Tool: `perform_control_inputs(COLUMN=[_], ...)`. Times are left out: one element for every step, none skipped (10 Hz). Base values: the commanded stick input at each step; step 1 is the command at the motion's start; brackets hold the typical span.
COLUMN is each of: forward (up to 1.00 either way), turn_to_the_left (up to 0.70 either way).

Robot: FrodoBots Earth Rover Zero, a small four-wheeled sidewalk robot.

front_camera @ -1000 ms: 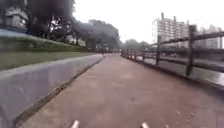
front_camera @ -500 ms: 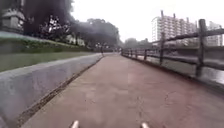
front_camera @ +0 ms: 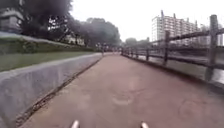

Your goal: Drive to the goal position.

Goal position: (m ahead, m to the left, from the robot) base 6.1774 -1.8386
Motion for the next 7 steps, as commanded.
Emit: perform_control_inputs(forward=[0.7, 0.7, 0.7, 0.7, 0.7, 0.7, 0.7], turn_to_the_left=[0.0, 0.0, 0.0, 0.0, 0.0, 0.0, 0.0])
